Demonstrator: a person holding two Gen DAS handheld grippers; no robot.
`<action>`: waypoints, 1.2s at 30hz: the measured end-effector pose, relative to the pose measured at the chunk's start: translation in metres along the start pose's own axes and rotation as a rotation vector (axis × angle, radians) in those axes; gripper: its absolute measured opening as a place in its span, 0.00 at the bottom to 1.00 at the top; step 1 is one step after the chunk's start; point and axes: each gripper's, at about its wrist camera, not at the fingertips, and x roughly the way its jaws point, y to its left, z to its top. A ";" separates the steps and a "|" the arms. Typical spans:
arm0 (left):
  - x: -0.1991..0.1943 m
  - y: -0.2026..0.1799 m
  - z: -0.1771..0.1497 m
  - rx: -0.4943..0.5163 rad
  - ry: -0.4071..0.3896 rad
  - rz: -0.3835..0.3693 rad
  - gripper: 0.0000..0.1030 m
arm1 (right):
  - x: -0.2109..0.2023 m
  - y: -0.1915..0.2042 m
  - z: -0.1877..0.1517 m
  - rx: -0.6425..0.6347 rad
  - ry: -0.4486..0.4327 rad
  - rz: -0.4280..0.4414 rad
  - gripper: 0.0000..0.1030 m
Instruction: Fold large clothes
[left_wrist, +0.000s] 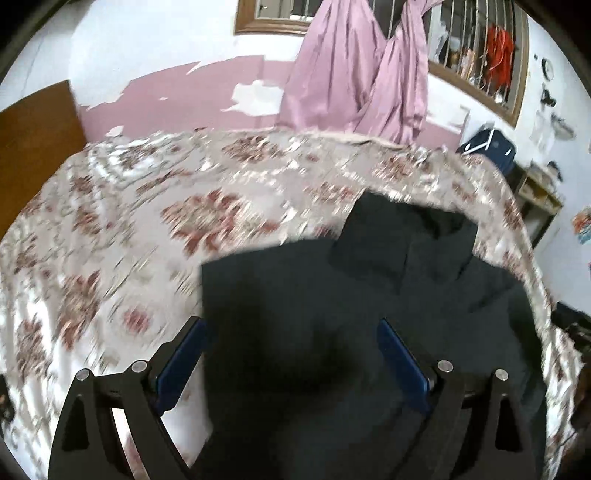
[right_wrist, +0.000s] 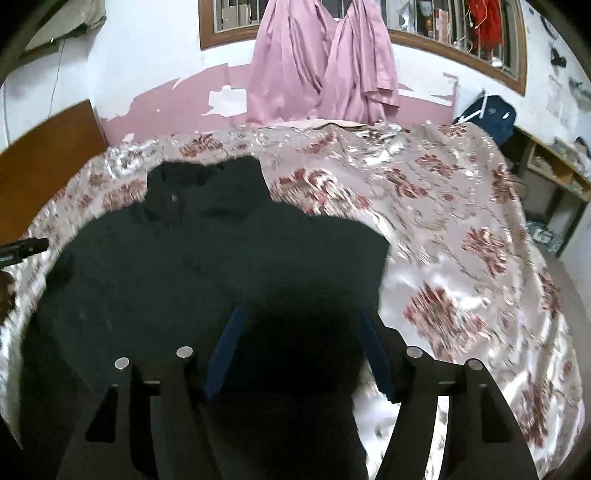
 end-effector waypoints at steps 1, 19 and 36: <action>0.008 -0.005 0.011 0.004 -0.004 0.002 0.90 | 0.009 0.001 0.013 0.013 0.005 0.021 0.59; 0.151 -0.077 0.093 0.042 0.070 0.099 0.67 | 0.166 0.069 0.134 0.015 0.088 0.104 0.53; 0.076 -0.041 0.068 0.053 -0.031 -0.110 0.05 | 0.083 0.058 0.104 -0.135 -0.103 0.117 0.04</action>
